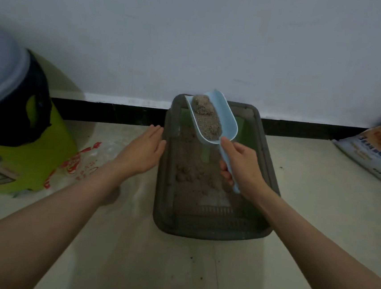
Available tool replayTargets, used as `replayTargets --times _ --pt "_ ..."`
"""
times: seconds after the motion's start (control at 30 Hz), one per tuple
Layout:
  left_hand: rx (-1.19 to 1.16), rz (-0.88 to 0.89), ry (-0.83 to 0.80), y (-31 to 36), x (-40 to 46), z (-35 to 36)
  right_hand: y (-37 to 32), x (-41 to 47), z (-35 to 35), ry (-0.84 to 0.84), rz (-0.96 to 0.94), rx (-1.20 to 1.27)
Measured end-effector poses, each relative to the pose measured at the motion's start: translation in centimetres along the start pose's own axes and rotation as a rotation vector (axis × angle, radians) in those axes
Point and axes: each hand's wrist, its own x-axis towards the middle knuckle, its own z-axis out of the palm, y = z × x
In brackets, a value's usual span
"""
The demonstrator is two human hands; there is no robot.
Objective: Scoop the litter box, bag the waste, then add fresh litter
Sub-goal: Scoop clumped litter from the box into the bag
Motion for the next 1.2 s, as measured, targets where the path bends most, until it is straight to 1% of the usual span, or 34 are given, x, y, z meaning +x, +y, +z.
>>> replayTargets --times 0.1,0.17,0.23,0.3,0.43,0.5,0.57,0.63,0.8,0.87,1.03,1.2 --pt "0.04 -0.05 0.071 -4.0 -3.1 -1.7 -1.8 -1.8 3.3 -0.077 0.011 0.069" --pt "0.055 -0.102 0.112 -7.4 -5.6 -1.8 -1.8 -2.8 6.1 -0.13 0.045 0.112" --pt "0.026 -0.17 0.147 -10.7 -8.2 -1.3 -1.0 -3.9 9.1 -0.184 0.082 0.147" --pt "-0.033 -0.274 0.199 -13.3 -10.8 -0.5 0.2 -4.9 11.7 -0.237 0.116 0.149" --pt "-0.024 -0.548 0.348 -15.7 -13.8 0.9 3.0 -6.1 14.8 -0.338 0.196 0.054" --pt "-0.097 -0.667 0.38 -16.0 -13.7 1.2 4.1 -6.3 15.5 -0.384 0.231 -0.039" --pt "-0.228 -0.751 0.366 -16.4 -13.0 1.3 4.9 -6.4 15.9 -0.413 0.278 -0.117" --pt "-0.299 -0.765 0.366 -16.8 -12.4 1.5 5.2 -6.2 16.4 -0.435 0.317 -0.212" --pt "-0.275 -0.735 0.426 -16.5 -12.2 1.6 3.1 -4.9 17.4 -0.559 0.281 -0.629" --pt "-0.266 -0.715 0.433 -16.4 -12.2 1.5 1.8 -4.3 18.0 -0.598 0.266 -0.733" --pt "-0.266 -0.656 0.443 -16.3 -12.4 1.3 -1.2 -3.5 18.7 -0.698 0.195 -1.003" --pt "-0.253 -0.637 0.424 -15.9 -12.5 1.3 -4.0 -3.7 17.9 -0.695 0.056 -1.223"
